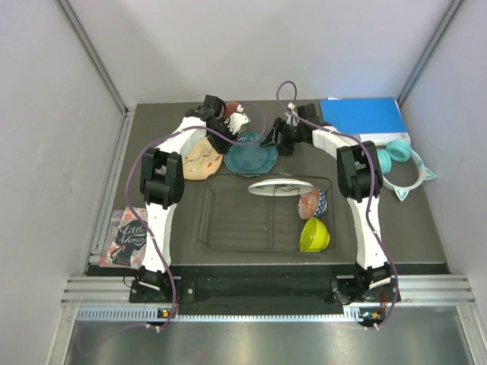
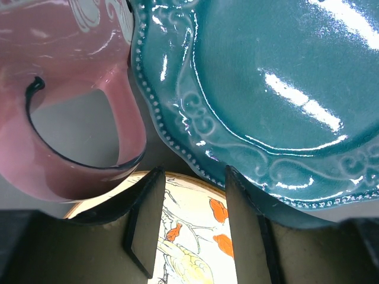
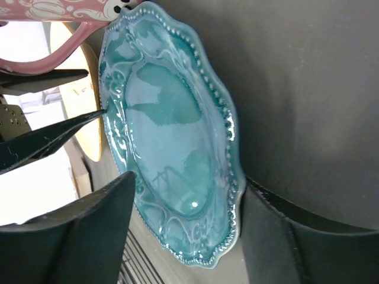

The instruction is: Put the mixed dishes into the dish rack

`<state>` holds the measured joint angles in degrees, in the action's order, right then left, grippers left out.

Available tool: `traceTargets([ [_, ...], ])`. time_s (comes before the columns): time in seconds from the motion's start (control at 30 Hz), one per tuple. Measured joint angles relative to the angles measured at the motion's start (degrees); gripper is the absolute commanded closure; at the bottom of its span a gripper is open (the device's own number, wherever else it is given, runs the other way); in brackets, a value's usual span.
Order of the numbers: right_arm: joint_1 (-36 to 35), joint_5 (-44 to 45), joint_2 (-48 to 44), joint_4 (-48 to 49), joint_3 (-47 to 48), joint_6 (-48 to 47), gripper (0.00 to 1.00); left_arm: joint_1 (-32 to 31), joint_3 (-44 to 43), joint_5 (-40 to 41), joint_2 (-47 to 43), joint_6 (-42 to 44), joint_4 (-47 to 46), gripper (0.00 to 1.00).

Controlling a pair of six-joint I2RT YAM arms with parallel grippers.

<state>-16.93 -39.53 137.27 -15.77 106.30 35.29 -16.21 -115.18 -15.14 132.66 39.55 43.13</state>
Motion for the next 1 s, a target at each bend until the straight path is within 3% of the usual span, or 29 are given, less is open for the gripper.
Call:
traceTargets([
  [0.17,0.46,-3.52,1.22,2.69,0.0,2.47,0.39,0.0,0.13,-0.26,0.0,0.52,0.09,0.51],
  [0.33,0.44,-5.81,2.36,8.04,-1.53,6.25,0.6,0.0,0.66,-0.46,0.02,1.14,0.59,0.51],
  [0.4,0.33,-6.56,3.06,9.49,-1.86,7.96,0.72,0.07,0.81,-0.22,0.02,1.36,0.68,0.51],
  [0.43,0.33,-6.71,3.48,9.97,-1.86,8.35,0.84,0.11,0.81,-0.22,0.02,1.42,0.66,0.51],
  [0.5,0.33,-6.73,4.42,10.73,-1.86,9.46,0.99,0.39,0.85,-0.2,0.02,1.62,0.63,0.51],
  [1.0,0.63,-5.57,2.86,11.39,-3.72,6.97,1.0,2.03,1.29,-1.81,-0.02,0.72,0.15,0.5],
])
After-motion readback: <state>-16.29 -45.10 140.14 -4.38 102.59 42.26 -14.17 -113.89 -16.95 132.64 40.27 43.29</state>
